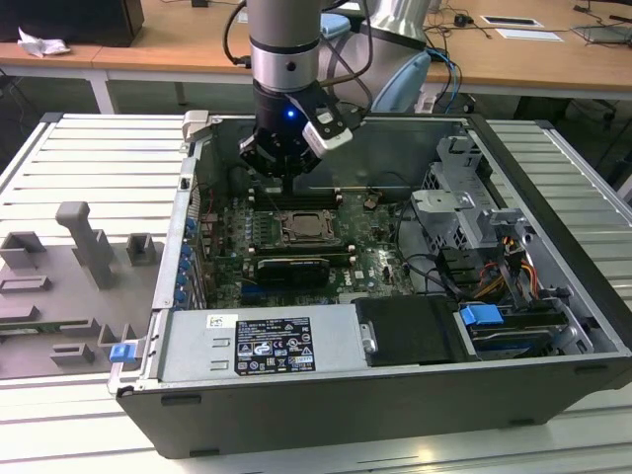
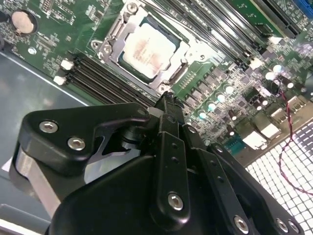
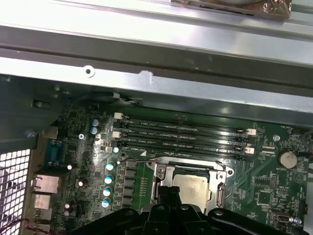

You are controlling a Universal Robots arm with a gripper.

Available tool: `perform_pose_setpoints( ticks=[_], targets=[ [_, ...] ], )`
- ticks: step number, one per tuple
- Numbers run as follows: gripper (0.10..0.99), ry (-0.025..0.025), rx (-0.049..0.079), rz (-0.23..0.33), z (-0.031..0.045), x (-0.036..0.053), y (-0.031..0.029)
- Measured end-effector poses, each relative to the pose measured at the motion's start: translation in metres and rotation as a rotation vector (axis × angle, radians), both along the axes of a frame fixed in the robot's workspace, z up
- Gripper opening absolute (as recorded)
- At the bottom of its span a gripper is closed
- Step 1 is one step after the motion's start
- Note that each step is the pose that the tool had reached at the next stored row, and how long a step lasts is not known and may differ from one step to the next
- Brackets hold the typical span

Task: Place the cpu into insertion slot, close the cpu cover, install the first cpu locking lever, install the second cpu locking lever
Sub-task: 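Install the first cpu locking lever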

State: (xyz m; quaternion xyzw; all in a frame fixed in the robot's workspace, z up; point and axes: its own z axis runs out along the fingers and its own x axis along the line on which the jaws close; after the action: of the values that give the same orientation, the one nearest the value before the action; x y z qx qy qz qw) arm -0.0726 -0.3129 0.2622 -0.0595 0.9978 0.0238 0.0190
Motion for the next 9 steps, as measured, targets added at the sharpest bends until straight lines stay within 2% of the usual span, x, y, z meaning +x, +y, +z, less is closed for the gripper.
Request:
perform_pose_setpoints(
  ticks=[9],
  targets=[
    [0.106,-0.0001,0.000,-0.049,-0.0004,-0.0041,0.0000]
  ],
)
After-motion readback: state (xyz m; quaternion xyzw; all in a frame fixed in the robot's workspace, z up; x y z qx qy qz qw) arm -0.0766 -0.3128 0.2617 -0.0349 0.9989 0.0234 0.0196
